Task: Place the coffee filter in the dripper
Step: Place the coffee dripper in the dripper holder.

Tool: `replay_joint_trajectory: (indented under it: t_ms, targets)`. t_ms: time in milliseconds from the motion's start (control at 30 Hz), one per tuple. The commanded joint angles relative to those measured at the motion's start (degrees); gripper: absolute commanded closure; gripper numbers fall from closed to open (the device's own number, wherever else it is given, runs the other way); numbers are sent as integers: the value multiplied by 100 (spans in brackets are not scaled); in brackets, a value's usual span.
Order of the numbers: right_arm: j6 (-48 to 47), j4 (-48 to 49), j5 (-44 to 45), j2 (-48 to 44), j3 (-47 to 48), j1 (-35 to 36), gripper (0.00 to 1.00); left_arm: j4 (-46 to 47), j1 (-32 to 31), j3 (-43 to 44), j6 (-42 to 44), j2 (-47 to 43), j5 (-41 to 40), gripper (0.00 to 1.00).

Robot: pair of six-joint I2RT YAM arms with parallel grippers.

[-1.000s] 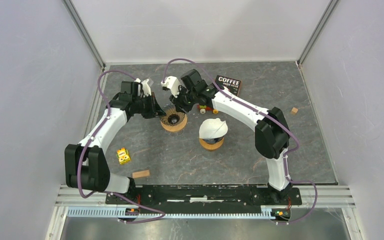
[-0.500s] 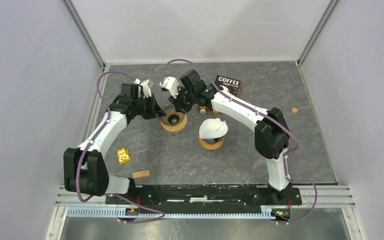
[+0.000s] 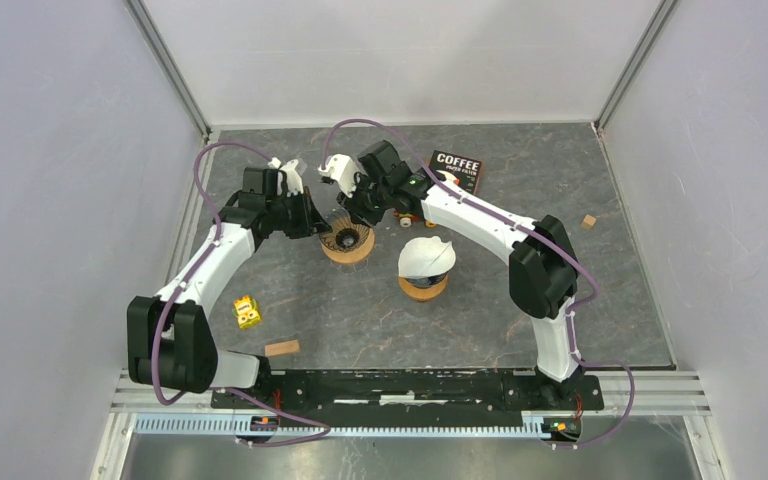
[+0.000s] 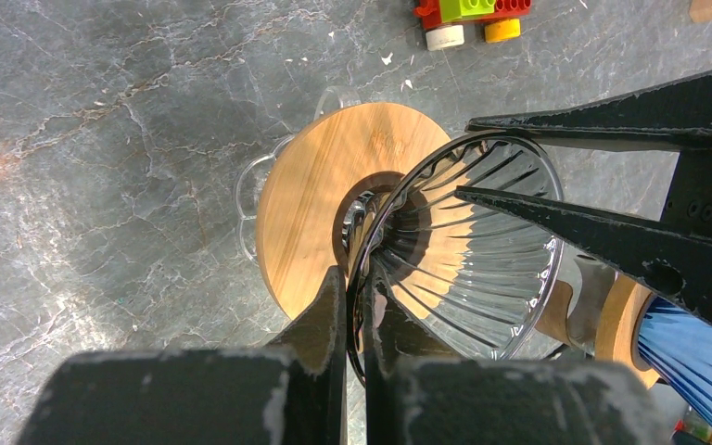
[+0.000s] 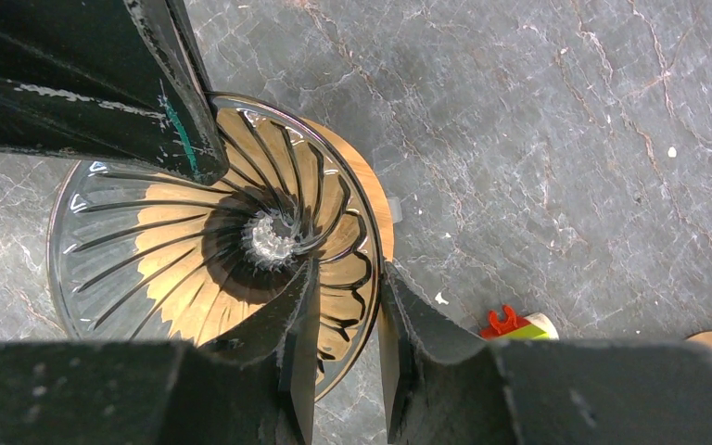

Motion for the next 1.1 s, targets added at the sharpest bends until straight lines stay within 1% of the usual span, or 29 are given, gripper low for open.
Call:
replay_joint_trajectory:
  t_ms: [0,100,133,233,333,533,733,800,1067]
  targets:
    - [-519,-314,-86,290,-229,235,99,-267,-225,-282,478,270,-624,98]
    - [-527,-319,-28,148,-159,228,94,-258,-223,-229,454,177,-538,98]
    - [-528,-330,-7,111,-125,230,91,-249,-223,-219,436,169,-517,97]
    - [-530,-376,47,71,-5,230,84,-256,-224,-191,400,159,-525,94]
    - [-537,-405,96,47,67,218,79,-284,-223,-139,391,157,-545,90]
    - [-537,-499,98,124,291,175,72,-401,-215,17,381,185,-517,83]
    - [-524,-512,42,111,330,153,67,-437,-215,96,381,136,-482,74]
    - [-502,-517,-1,119,331,143,64,-459,-215,129,385,104,-478,72]
    - [-441,-517,-63,160,360,105,61,-555,-206,255,424,22,-476,68]
